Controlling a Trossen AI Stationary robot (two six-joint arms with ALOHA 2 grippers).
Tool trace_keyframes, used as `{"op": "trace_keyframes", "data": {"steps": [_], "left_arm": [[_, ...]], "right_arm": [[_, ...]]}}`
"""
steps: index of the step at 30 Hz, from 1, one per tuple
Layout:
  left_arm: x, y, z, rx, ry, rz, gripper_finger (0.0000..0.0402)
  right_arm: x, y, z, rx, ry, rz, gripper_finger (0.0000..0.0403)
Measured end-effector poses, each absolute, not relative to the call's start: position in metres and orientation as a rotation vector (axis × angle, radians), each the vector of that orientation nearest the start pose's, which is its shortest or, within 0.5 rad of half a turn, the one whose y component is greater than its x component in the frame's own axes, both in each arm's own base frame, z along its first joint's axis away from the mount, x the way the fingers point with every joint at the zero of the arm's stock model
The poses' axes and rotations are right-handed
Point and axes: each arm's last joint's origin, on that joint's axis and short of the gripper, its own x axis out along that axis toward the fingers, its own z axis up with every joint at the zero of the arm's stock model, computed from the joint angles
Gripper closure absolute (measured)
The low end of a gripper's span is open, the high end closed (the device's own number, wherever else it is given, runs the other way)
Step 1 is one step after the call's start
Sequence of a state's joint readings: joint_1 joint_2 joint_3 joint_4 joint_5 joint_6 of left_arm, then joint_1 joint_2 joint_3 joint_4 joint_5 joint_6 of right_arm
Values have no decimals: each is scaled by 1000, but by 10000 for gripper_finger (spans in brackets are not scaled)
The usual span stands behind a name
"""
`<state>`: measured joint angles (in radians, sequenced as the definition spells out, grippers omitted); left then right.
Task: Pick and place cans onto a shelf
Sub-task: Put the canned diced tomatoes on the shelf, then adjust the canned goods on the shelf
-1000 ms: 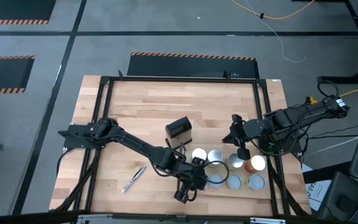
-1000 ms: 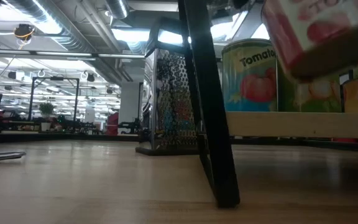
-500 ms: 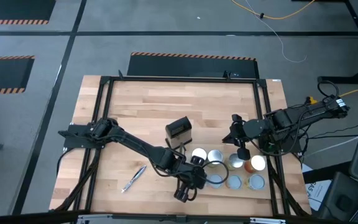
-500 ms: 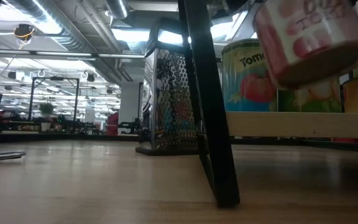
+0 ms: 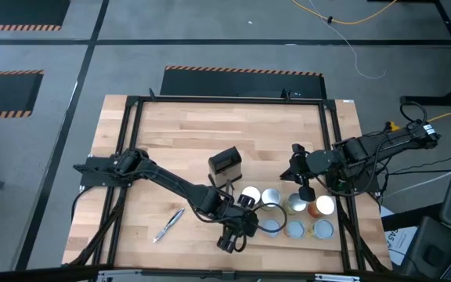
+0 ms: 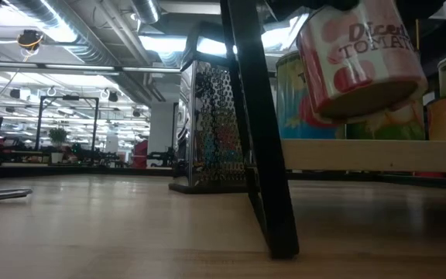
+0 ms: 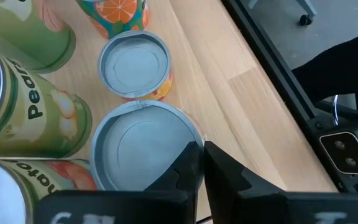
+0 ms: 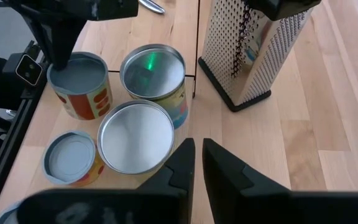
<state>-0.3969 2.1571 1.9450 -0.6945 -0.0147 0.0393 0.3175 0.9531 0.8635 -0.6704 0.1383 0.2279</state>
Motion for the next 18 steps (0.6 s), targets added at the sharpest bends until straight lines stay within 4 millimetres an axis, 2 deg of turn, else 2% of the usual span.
{"op": "trace_keyframes", "data": {"steps": [8,18], "left_arm": [[441,-183,254,221,887,-372,385],[441,-183,254,221,888,-371,349]], "right_arm": [[178,54,290,45,755,85,366],[178,54,290,45,756,85,366]]}}
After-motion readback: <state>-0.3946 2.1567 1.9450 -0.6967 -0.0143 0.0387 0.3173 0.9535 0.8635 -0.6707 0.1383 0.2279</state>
